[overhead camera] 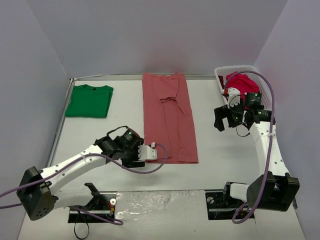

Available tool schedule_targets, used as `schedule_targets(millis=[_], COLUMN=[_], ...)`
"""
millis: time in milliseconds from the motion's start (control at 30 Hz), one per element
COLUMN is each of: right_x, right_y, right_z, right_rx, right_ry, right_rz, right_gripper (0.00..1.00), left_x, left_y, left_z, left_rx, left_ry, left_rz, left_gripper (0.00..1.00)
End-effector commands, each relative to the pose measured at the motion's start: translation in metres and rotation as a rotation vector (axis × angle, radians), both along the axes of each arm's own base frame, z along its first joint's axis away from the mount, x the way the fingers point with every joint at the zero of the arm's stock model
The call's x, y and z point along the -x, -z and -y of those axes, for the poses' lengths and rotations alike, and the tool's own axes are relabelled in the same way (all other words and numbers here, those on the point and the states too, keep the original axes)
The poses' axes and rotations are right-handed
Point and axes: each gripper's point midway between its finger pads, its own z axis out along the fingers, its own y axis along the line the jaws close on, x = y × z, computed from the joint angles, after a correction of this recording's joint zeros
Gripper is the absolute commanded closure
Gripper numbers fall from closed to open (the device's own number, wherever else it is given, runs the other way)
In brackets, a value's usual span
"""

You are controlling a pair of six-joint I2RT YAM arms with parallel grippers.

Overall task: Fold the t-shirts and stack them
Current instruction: Grab the bottom of the folded rectangular tshirt with both arms

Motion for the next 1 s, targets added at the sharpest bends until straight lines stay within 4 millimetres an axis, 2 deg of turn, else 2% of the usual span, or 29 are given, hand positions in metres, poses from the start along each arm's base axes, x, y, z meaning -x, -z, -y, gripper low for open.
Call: schedule_targets(millis=[0,233,267,400,567,967], right_x=[-0.003,-0.007,-0.006,-0.006,-0.007,-0.007], right_y=[0.015,0.03,0.032,0.038,0.042,0.044], right_z=[-0.01,0.006,0.008,0.012,0.016,0.019], right_rx=[-0.063,-0.033,-0.026,-0.014,-0.002,0.014], right_ry=[0.011,0.086,0.094,0.119,0.133,0.147], right_rz=[-0.02,-0.026,-0.031,-0.043,-0.053,-0.054], right_gripper=[0.0,0.0,0.0,0.0,0.0,0.0], left_x=[-0.016,-0.005,-0.012,-0.012,-0.013,-0.009], left_y=[0.002,0.034,0.033,0.042,0.047,0.068], left_z=[0.022,0.063,0.068,0.082,0.086,0.08], left_rx=[0.025,-0.026,-0.019,-0.006,-0.017,-0.086], left_ry=[-0.028,0.104,0.093,0.106,0.115,0.106], left_rz=[0.108,0.138,0.176,0.153,0.149,0.093], left_gripper=[0.33,0.33,0.34,0.36,0.41,0.47])
